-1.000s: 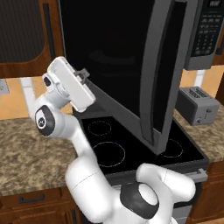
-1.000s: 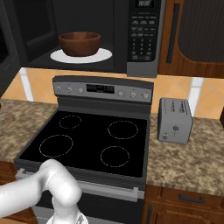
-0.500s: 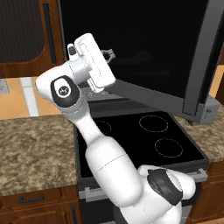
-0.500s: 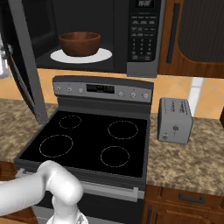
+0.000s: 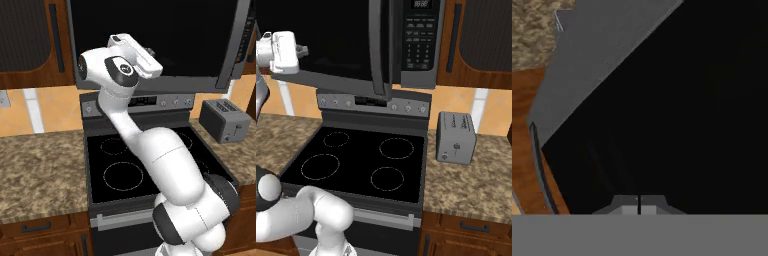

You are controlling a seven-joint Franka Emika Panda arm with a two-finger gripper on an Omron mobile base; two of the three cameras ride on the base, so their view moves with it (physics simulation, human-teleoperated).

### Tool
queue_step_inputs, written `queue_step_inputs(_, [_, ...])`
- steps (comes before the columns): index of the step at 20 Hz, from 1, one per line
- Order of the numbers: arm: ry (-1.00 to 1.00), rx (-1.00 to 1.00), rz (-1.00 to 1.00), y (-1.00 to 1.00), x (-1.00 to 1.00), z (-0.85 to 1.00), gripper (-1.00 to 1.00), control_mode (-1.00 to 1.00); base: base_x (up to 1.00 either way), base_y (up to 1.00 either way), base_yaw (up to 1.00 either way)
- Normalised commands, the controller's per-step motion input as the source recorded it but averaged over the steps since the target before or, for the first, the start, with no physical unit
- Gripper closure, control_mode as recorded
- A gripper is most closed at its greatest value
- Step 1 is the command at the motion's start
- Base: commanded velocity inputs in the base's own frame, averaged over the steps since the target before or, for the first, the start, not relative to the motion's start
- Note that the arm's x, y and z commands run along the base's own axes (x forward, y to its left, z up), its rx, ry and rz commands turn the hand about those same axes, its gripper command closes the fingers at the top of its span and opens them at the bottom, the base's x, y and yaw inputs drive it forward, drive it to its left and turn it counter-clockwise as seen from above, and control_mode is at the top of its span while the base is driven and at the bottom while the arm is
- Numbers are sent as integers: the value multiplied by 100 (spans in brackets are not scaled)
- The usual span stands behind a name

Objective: Open the microwave, place the bowl with waffle inside the microwave, then close the microwave door and turn it on.

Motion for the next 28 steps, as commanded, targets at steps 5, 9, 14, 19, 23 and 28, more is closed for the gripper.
queue_step_inputs(5, [51,19,18,-65,100,-10,100,-100,0,0,0])
queue_step_inputs(9, [46,11,19,-23,100,-27,100,-100,0,0,0])
queue_step_inputs(14, [15,17,28,-39,70,-66,100,-100,0,0,0])
queue_step_inputs(19, [-44,52,23,-94,-100,-87,100,-100,0,0,0])
queue_step_inputs(23, [-52,44,0,-96,-100,-1,100,-100,0,0,0])
queue_step_inputs(28, [-31,41,0,-100,-100,30,100,-100,0,0,0])
